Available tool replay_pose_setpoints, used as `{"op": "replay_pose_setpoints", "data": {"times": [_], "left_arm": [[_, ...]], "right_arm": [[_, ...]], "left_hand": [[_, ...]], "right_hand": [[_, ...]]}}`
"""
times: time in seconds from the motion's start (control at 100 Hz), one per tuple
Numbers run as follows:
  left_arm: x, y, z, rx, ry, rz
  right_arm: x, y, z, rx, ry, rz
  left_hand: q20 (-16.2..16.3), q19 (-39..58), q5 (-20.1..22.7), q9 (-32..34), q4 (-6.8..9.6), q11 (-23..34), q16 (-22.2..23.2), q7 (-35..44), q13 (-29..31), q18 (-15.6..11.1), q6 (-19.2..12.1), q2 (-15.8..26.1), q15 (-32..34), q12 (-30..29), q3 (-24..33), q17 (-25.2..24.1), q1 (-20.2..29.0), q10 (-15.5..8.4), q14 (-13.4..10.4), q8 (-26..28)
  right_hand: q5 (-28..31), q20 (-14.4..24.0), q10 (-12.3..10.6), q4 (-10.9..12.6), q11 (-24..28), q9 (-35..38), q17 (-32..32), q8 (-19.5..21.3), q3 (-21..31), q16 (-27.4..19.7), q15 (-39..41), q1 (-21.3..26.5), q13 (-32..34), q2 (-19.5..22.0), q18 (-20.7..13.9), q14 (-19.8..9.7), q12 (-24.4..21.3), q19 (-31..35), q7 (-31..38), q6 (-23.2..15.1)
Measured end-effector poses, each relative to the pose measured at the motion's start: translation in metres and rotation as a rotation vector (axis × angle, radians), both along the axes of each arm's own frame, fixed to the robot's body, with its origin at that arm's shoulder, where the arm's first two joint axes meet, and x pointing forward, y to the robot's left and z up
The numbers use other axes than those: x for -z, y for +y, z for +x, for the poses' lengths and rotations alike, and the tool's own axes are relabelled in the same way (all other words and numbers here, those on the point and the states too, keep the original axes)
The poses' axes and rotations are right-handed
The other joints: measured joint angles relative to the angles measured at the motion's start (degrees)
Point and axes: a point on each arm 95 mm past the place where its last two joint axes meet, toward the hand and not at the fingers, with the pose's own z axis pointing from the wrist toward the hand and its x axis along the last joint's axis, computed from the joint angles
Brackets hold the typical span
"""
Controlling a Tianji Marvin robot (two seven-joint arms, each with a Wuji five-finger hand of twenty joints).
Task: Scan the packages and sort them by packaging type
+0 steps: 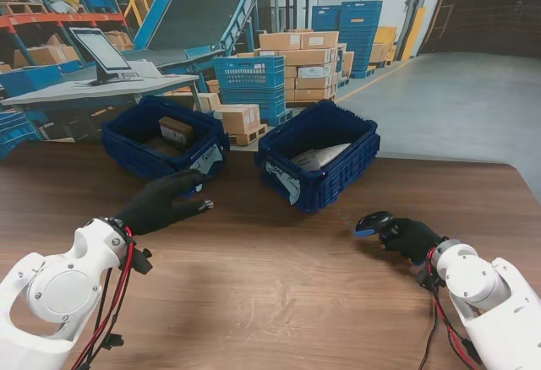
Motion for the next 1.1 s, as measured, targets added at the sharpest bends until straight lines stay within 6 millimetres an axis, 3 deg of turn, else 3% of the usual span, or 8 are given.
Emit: {"op": "replay_pose_setpoints", "data": {"times": [0.72, 1.1], "left_arm": [[0.0027, -0.0033, 0.0004, 0.008, 0.005, -0.012], [0.0033, -0.0038, -0.0002, 0.012, 0.008, -0.020]], "right_arm": [[0.0028, -0.0043, 0.0031, 0.017, 0.009, 0.023], [0.0015, -0.0054, 0.0071, 0.000, 0.033, 0.004]], "left_hand": [[0.30, -1.29, 0.00, 0.00, -0.65, 0.00, -0.01, 0.00, 0.00, 0.00, 0.00, 0.00, 0.00, 0.00, 0.02, 0.00, 0.00, 0.05, 0.00, 0.00], [0.42, -1.95, 0.00, -0.01, -0.66, 0.00, -0.01, 0.00, 0.00, 0.00, 0.01, 0.00, 0.00, 0.00, 0.03, 0.00, 0.00, 0.06, 0.00, 0.00]], "right_hand": [[0.00, -0.15, 0.00, 0.00, 0.08, -0.05, -0.01, -1.34, 0.00, -0.06, -0.17, 0.00, -0.09, 0.00, -1.45, -0.03, -0.48, 2.74, 0.06, 0.00], [-2.29, -0.50, 0.00, 0.00, -2.59, -4.12, -2.73, -9.84, 0.00, -3.68, -6.97, 0.00, -5.24, 1.05, -2.13, -0.02, -3.88, 4.34, 0.79, -0.03]]}}
